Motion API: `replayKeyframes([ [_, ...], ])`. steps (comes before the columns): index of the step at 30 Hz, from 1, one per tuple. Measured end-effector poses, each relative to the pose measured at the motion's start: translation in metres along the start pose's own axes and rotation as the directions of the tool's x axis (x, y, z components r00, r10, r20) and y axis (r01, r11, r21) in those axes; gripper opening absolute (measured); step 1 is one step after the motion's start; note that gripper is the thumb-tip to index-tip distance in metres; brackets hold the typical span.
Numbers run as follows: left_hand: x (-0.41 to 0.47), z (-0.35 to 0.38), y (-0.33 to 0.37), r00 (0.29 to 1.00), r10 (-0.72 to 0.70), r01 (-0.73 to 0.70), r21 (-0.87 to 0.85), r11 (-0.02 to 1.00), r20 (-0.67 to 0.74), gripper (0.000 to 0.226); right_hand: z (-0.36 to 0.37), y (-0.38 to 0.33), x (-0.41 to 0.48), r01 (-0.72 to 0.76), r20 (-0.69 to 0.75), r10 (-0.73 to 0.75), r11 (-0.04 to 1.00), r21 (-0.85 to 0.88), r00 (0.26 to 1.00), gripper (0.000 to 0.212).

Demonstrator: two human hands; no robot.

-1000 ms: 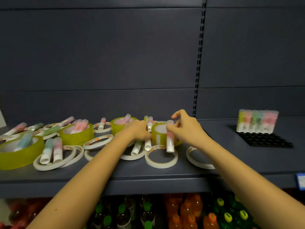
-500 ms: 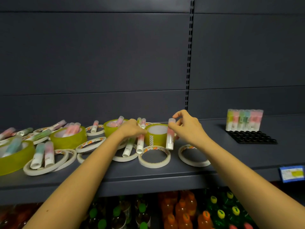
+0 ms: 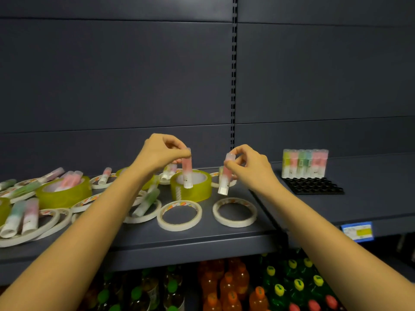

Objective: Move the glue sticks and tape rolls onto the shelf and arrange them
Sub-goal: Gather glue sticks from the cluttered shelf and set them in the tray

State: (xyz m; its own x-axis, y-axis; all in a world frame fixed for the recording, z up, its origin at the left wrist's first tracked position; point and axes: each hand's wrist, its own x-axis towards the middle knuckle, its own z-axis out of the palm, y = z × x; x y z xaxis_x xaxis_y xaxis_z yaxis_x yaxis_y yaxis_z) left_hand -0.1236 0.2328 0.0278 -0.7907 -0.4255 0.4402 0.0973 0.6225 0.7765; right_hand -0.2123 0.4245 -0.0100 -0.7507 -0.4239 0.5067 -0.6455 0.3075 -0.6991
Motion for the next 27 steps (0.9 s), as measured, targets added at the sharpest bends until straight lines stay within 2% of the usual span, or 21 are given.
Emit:
replayKeyframes([
  [8,0.004,0.088,0.06,0.986,0.151,-0.151,-0.004,0.988,0.064,0.009,-0.073,0.05,0.011,0.048,-0.063,-0.055,0.992,-0.116,0.997,0.018],
  [17,0.025,0.192,0.084,0.988,0.143,-0.144,0.026,0.989,0.056,0.011,-0.155,0.126,0.027,0.017,-0.099,-0.029,0.993,-0.12,0.995,0.013],
  [27,0.035,0.255,0.077,0.989,0.148,-0.139,0.242,0.96,-0.021,0.013,-0.166,0.172,0.044,0.086,-0.043,-0.094,0.983,-0.16,0.995,0.017],
])
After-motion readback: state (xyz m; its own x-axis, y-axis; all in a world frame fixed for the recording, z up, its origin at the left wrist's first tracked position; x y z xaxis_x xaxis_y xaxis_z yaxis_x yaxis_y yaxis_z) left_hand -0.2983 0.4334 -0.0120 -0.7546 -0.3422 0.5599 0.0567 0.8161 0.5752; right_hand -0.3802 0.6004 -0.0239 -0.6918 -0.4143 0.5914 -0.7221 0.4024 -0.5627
